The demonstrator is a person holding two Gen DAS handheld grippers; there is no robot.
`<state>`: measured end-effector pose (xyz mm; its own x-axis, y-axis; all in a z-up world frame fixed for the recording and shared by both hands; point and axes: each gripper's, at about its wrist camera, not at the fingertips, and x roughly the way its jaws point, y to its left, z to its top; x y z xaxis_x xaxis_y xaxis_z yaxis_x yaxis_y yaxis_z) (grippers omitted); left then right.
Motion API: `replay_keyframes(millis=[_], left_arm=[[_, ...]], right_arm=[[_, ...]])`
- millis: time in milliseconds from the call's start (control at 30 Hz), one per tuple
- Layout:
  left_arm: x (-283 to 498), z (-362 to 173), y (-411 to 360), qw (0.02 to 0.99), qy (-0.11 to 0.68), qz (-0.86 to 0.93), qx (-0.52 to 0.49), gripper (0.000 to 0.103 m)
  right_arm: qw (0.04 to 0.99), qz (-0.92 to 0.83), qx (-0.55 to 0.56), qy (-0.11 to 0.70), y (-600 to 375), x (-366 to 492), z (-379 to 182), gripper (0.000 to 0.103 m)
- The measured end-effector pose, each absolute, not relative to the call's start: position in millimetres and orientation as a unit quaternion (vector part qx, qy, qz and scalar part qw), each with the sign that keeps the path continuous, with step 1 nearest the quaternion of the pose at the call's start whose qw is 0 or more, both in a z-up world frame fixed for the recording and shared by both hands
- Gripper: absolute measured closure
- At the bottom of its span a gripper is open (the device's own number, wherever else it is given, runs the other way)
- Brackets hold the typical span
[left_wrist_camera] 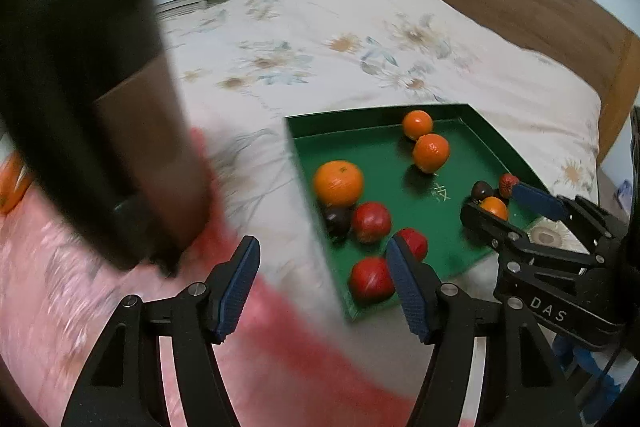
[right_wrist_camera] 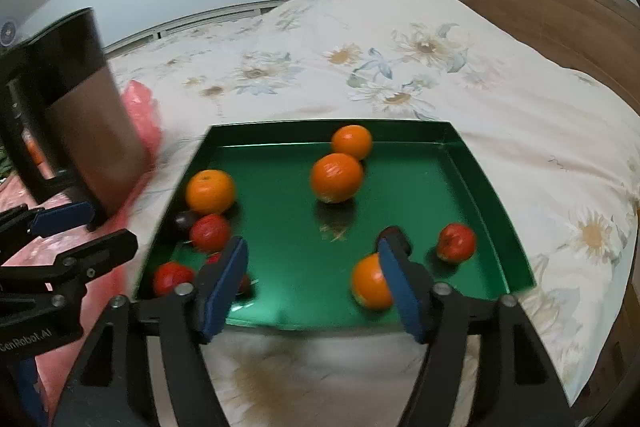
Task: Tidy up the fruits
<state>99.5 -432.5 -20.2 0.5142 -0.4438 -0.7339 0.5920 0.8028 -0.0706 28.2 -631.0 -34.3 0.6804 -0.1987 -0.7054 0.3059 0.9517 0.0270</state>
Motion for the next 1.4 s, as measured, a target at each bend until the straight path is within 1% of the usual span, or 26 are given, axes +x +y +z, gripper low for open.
replay_keyframes(millis=[167,233,267,333,400,467,800,967,1067,1233,1400], left_arm=[[83.8,-10.5,-386.2,0.878,0.385,-0.275,0.076,0.041],[77.1,-6.4,-367.8,0.885,0.378,-0.261,0.075,0.033],[72.8,-3.4,-355.9,0.890,0.373,-0.253,0.073,0.026],[65.8,0.4,-338.8,0.896,0.365,-0.244,0.070,0.022],[59.2,4.0,-318.4,0.900,0.363,-0.231,0.070,0.016],[52.6,7.1,-299.2,0.904,0.362,-0.218,0.069,0.013],[7.3,27.7,-207.4,0.927,0.343,-0.133,0.071,0.011],[-5.5,39.5,-167.0,0.934,0.339,-0.100,0.052,0.008],[-12.8,44.9,-144.9,0.937,0.336,-0.090,0.041,0.008],[-21.6,52.6,-118.4,0.942,0.326,-0.079,0.030,0.007],[-27.4,56.9,-98.4,0.945,0.319,-0.064,0.028,0.005]], right_arm=[[0.919,-0.119,0.065,0.371,-595.7,14.8,-23.0,0.000],[0.921,-0.109,0.065,0.367,-580.7,9.9,-18.2,0.000],[0.922,-0.105,0.064,0.367,-571.8,7.0,-15.9,0.000],[0.923,-0.098,0.064,0.366,-557.7,1.7,-13.1,0.000],[0.925,-0.088,0.064,0.363,-540.6,-4.1,-10.2,0.000],[0.926,-0.077,0.063,0.364,-525.7,-7.9,-8.2,0.000],[0.937,-0.036,0.050,0.343,-443.7,-24.7,11.2,0.000],[0.942,-0.034,0.027,0.333,-409.2,-31.4,22.9,0.000],[0.944,-0.030,0.016,0.328,-391.9,-35.3,30.3,0.000],[0.944,-0.024,0.009,0.328,-370.0,-39.3,38.1,0.000],[0.945,-0.026,0.000,0.327,-356.2,-41.3,43.4,0.000]])
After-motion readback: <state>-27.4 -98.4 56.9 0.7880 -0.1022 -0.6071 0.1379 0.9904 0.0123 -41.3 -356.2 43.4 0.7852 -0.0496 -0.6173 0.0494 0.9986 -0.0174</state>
